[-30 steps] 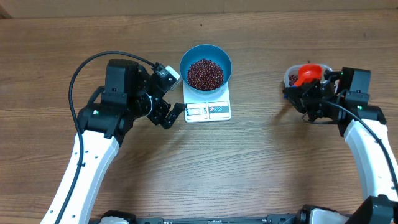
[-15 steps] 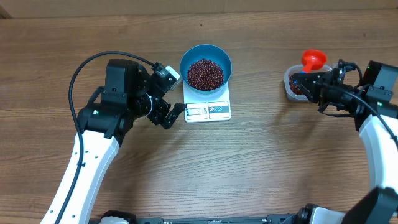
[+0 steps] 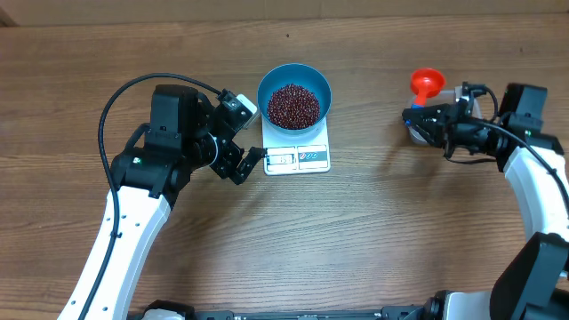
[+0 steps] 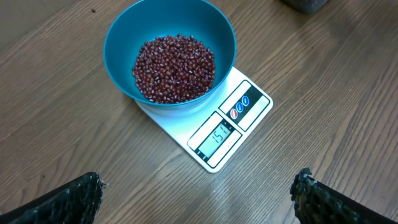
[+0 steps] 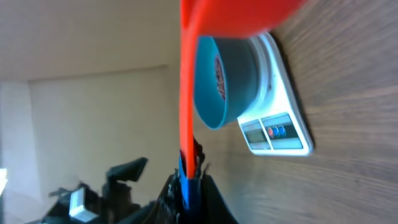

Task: Scoop item into bowl and weigh 150g on scale
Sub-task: 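Scoop red beans and lift the scoop out of the tub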

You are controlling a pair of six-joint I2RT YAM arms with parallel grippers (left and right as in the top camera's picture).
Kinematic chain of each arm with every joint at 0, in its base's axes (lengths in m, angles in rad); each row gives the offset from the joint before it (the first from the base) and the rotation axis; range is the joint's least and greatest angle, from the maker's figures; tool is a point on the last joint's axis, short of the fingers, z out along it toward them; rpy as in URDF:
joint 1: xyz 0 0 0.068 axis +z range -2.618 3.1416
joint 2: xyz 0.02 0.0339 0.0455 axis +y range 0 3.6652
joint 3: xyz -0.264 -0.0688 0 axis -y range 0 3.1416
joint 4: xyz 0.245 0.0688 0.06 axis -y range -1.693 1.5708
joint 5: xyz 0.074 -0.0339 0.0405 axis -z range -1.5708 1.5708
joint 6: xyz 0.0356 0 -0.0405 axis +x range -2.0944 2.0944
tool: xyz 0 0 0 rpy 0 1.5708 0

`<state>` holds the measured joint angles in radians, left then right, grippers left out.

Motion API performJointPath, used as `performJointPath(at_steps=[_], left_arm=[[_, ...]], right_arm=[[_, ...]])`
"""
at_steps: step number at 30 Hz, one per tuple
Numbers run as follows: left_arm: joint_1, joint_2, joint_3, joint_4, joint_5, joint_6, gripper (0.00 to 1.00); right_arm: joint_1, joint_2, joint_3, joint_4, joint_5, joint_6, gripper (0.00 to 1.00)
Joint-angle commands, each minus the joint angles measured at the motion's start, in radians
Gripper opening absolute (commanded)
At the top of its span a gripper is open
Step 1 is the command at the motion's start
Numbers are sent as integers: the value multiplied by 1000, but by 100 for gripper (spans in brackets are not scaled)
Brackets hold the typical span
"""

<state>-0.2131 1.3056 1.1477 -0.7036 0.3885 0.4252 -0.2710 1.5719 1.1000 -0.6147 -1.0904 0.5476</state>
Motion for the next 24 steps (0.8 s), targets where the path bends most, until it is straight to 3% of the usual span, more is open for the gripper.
performJointPath(at_steps=[1,6,9,16,24], left_arm=[[10,2,3,0,3,-7,100],[10,2,3,0,3,-6,100],[10,2,3,0,3,-6,100],[10,2,3,0,3,-6,100],[10,2,3,0,3,-6,100]], right_arm=[[32,-5,160,-139,204,-133,4],[76,-5,418,-457,541,-281,4],[111,-5,529,-511,647,-380,3],[238,-3,579,-377,828,-575,4],[424,27,576,-282,1031,-961,4]])
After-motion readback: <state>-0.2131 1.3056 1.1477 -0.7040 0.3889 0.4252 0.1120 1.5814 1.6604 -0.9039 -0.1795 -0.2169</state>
